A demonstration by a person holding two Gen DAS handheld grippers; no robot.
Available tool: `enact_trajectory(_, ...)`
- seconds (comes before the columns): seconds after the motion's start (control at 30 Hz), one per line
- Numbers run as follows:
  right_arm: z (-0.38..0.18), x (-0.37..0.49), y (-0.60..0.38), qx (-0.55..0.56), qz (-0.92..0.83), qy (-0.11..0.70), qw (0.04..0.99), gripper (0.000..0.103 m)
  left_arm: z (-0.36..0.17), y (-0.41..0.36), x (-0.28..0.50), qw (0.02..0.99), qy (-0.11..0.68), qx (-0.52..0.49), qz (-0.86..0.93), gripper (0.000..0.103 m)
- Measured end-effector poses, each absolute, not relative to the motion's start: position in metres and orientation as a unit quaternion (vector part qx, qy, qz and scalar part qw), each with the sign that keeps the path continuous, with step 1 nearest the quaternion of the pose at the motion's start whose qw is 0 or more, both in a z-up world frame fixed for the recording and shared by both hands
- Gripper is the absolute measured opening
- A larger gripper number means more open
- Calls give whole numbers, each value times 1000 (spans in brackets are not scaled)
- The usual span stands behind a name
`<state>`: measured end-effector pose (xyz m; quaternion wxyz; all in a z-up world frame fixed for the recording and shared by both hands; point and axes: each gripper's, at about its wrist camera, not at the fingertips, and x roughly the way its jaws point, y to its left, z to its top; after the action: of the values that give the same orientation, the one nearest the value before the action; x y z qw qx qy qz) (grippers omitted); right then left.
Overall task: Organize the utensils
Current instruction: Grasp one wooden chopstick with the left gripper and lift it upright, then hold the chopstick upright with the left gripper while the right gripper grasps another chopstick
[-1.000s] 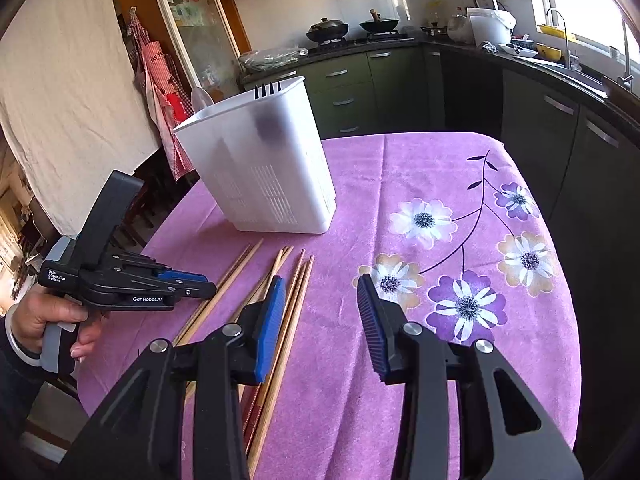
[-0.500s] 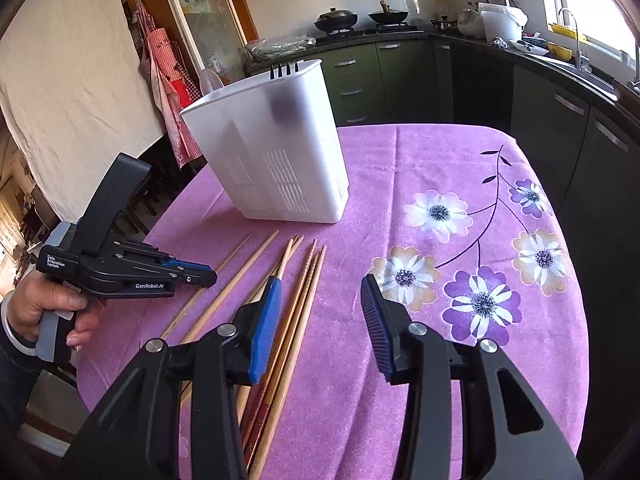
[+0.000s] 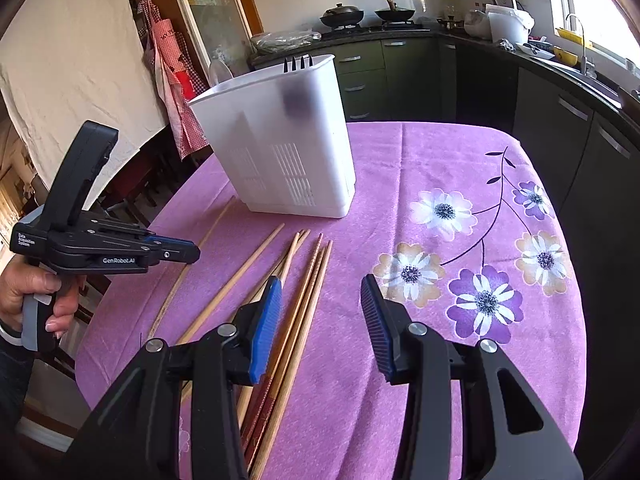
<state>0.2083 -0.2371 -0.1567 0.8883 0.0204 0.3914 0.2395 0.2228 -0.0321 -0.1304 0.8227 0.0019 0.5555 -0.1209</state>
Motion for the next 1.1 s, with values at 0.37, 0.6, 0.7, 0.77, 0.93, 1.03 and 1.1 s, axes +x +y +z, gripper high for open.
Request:
enact_trajectory(0.37, -159, 205, -236, 12, 238, 396, 887, 45, -67, -13, 175, 877, 467, 2, -111, 6)
enact_trajectory(0.6, -158, 205, -228, -2, 240, 400, 885, 45, -49, -9, 150, 895, 434, 4, -107, 6)
enact_trajectory(0.7, -161, 209, -225, -9, 238, 409, 881, 45, -46, -8, 141, 898, 426, 6, -106, 6)
enact_trajectory(0.77, -166, 216, -223, -13, 237, 425, 873, 45, -44, -7, 136, 900, 422, 5, -108, 6)
enact_trajectory(0.93, -181, 237, -213, -34, 230, 461, 856, 45, -42, -6, 126, 904, 414, 10, -107, 6)
enact_trajectory(1.03, -188, 247, -205, -47, 227, 476, 848, 36, -41, -4, 123, 905, 412, 10, -108, 6)
enact_trajectory(1.1, -193, 253, -202, -46, 228, 488, 842, 27, -41, -2, 122, 905, 411, 11, -107, 6)
